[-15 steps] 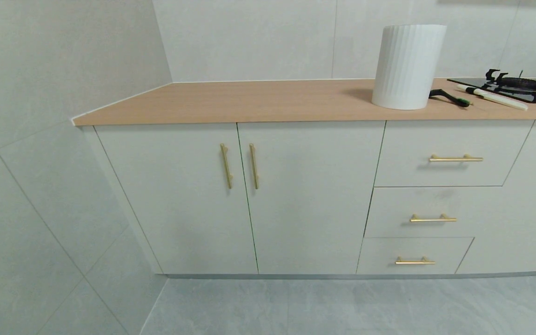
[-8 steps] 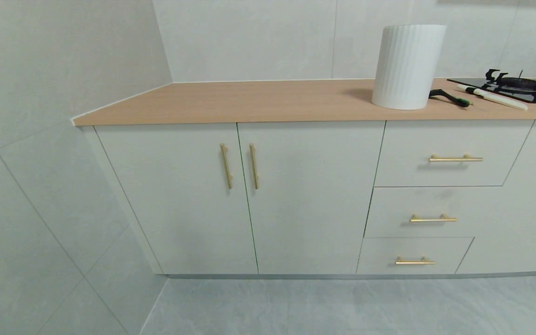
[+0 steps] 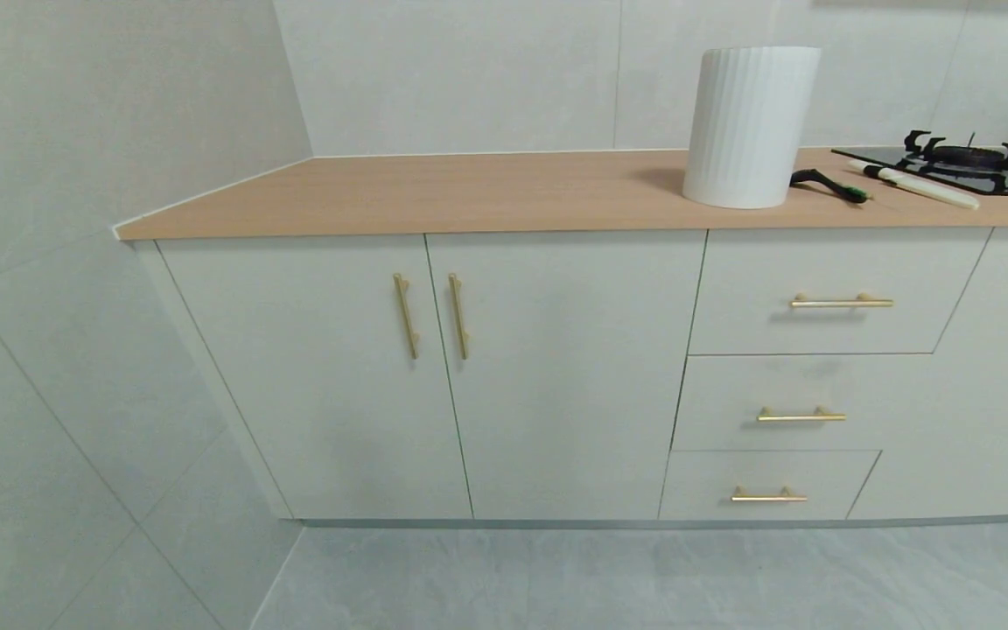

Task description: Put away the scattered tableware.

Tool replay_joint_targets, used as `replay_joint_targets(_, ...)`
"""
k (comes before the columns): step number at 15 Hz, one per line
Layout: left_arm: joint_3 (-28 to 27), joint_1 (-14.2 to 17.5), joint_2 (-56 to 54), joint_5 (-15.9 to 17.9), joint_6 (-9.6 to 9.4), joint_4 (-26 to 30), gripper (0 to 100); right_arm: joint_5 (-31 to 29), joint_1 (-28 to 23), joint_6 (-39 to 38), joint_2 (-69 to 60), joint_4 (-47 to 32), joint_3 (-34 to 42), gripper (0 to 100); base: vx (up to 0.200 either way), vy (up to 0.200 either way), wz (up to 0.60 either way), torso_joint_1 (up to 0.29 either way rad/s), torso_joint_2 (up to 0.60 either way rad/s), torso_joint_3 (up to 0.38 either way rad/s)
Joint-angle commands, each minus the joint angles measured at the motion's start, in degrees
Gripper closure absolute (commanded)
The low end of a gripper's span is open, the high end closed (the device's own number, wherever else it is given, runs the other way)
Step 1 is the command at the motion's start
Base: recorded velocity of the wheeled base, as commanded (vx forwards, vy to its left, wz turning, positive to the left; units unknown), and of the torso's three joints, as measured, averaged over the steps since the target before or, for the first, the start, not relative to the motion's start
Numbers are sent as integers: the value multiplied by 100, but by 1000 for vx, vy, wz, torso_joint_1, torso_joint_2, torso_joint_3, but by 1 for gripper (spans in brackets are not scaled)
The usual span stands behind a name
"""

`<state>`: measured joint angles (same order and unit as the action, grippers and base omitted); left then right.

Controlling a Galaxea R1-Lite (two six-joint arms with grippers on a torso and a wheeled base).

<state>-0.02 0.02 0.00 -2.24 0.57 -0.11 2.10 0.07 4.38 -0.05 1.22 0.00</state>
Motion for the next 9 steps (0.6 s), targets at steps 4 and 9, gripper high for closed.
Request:
replay_joint_targets(4, 2, -2, 0, -4, 4, 2, 0, 1, -7, 2, 14, 1, 0, 0, 0, -200, 0, 7, 5, 2)
replay_joint_targets(9, 2, -2, 0, -4, 4, 2, 0, 1, -7, -7, 14, 1, 0, 0, 0, -160, 0, 2, 2, 1)
